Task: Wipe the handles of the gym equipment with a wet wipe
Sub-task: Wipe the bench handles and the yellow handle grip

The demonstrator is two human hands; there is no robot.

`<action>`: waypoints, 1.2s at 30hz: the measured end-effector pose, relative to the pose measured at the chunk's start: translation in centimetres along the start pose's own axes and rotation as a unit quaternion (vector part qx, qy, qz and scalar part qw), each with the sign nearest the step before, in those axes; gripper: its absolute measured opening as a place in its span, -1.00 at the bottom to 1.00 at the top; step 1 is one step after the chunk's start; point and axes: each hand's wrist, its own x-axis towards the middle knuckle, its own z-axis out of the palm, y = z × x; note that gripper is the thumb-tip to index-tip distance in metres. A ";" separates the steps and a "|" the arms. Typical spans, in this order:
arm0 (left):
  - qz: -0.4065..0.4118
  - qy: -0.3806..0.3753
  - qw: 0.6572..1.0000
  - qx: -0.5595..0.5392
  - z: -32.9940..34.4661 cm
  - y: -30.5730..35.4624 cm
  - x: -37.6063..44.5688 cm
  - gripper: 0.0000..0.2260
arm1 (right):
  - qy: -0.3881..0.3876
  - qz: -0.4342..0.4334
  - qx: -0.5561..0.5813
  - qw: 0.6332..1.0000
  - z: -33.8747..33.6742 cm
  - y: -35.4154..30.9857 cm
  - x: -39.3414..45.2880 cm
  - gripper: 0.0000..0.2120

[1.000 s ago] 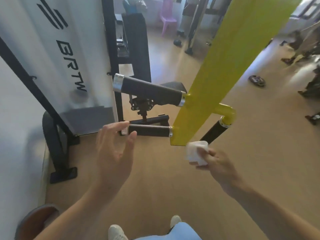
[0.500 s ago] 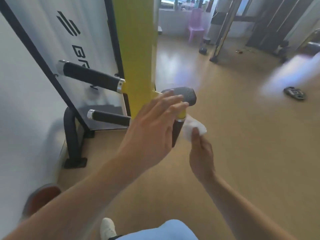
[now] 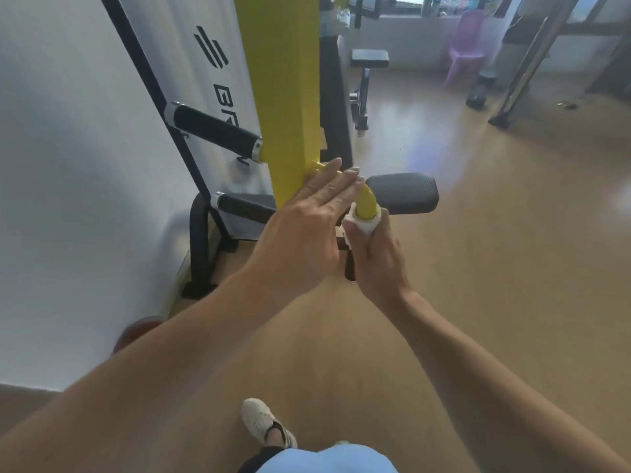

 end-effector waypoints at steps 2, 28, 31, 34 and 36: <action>-0.002 0.005 1.000 0.003 0.1 -0.1 -0.1 -0.46 | -0.047 -0.003 -0.049 0.998 1.0 2.2 -1.1 -0.55; -0.014 0.022 0.999 -0.042 1.7 -0.3 1.0 -0.45 | -0.051 0.032 -0.069 0.996 1.7 4.7 -0.4 -0.64; -0.016 0.020 0.999 -0.043 1.9 -0.1 0.8 -0.46 | 0.038 -0.036 -0.017 0.998 0.9 2.5 0.8 -0.66; -0.021 0.016 0.999 -0.043 1.8 0.0 0.4 -0.49 | -0.047 -0.016 -0.052 0.997 1.9 4.9 -0.3 -0.56; -0.022 0.018 0.999 -0.042 1.6 -0.1 0.5 -0.50 | -0.130 0.049 -0.107 0.985 2.6 6.7 -1.4 -0.58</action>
